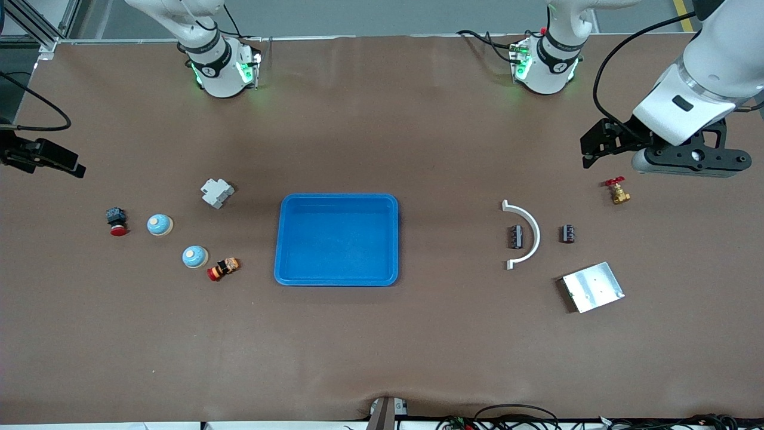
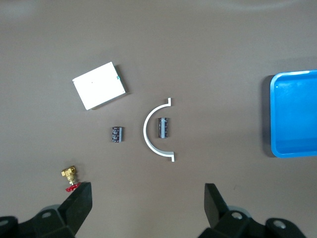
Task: Place electrolytic capacitor and blue bell in tray
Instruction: 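Move the right gripper to a blue bell while the left gripper reaches a capacitor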
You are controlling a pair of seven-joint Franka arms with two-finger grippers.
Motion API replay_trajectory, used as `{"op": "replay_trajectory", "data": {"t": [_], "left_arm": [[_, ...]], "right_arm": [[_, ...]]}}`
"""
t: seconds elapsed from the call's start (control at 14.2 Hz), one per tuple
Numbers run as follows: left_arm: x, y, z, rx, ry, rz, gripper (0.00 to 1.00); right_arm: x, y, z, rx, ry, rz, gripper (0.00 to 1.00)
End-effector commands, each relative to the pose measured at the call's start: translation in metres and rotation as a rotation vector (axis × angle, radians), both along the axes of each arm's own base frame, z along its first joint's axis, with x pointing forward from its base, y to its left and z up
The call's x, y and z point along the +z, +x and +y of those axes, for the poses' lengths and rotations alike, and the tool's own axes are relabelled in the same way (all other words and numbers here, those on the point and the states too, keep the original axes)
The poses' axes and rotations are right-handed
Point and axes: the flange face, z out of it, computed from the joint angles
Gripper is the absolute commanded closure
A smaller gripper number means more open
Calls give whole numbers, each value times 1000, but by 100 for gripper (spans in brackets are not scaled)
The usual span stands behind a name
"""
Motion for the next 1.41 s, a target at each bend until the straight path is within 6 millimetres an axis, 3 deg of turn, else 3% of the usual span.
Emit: {"op": "replay_trajectory", "data": {"t": [0.0, 0.21, 0.49, 0.7, 0.77, 0.99, 1.2, 1.34], "left_arm": [[6, 1, 1, 14, -20, -14, 0], [6, 1, 2, 9, -35, -9, 0], [-10, 6, 2, 49, -32, 22, 0], [-22, 11, -2, 47, -37, 46, 0], [-27, 11, -2, 46, -36, 58, 0], [-48, 9, -11, 30, -28, 96, 0], [-68, 17, -19, 19, -28, 113, 0], [-80, 19, -26, 8, -30, 109, 0]], "right_arm": [[4, 0, 13, 1, 10, -2, 0], [3, 1, 16, 5, 8, -5, 0], [2, 2, 17, 12, 9, -11, 0], [-17, 2, -17, -42, 32, -6, 0], [-31, 4, -28, -59, 32, 1, 0], [-105, 20, -51, -63, 28, 51, 0], [-184, 27, -58, 11, -38, 125, 0], [-230, 21, -61, 71, -44, 97, 0]]}}
